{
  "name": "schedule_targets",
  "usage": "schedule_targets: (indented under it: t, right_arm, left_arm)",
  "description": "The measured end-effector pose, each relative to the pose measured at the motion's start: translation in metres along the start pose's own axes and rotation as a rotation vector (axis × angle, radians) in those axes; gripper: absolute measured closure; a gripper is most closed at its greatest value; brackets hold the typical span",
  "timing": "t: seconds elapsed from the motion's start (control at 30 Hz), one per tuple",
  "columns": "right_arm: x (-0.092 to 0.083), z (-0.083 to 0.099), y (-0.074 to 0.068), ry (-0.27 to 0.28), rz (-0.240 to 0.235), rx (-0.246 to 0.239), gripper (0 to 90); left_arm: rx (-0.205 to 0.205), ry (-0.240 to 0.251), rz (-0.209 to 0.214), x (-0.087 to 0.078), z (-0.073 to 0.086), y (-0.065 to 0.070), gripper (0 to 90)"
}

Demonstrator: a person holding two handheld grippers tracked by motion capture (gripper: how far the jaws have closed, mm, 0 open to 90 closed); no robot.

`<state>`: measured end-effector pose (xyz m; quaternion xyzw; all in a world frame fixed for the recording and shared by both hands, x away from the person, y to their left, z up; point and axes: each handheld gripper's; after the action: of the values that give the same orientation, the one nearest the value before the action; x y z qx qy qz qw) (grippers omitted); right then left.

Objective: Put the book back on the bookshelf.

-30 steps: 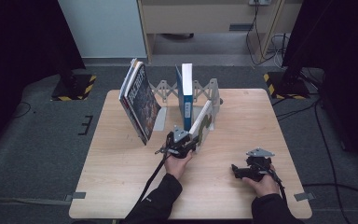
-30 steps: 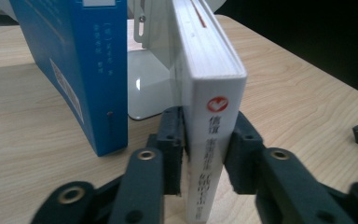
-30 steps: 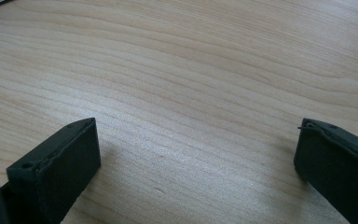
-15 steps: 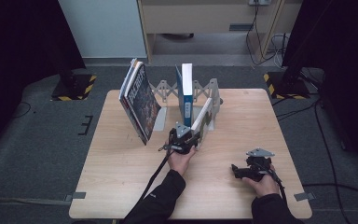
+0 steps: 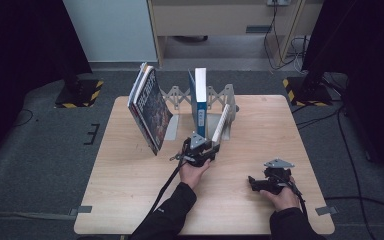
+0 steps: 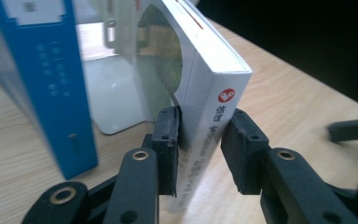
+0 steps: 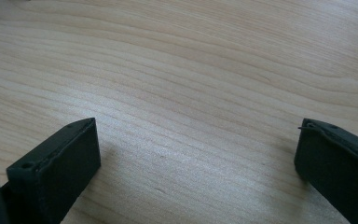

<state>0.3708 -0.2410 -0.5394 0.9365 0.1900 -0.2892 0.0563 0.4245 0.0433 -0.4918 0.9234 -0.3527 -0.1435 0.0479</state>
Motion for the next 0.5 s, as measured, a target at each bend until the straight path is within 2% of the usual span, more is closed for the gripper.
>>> schedule_targets:
  t: [0.13,0.3,0.5]
  right_arm:
    - [0.0,0.0001,0.0001,0.0,-0.001,-0.002,0.5]
    - [0.0,0.0001,0.0001,0.001,-0.001,-0.002,0.5]
    - [0.0,0.0,-0.0001,0.0,0.0,0.0,0.5]
  left_arm:
    - [0.023,0.004,0.025,-0.0043,-0.0028,0.0039,66.1]
    - [0.029,0.0,0.038,-0.0097,-0.0032,0.0027,67.9]
    - [0.01,0.0,0.05,-0.0046,-0.0027,0.0023,69.7]
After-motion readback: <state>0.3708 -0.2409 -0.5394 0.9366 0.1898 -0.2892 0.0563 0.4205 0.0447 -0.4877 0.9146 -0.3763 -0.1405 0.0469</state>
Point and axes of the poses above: each handheld gripper's, and its own axes: x roughly forward along the jaws, z roughly out of its underside, y roughly to its right, and after that the axes turned 11 degrees about y, right-handed
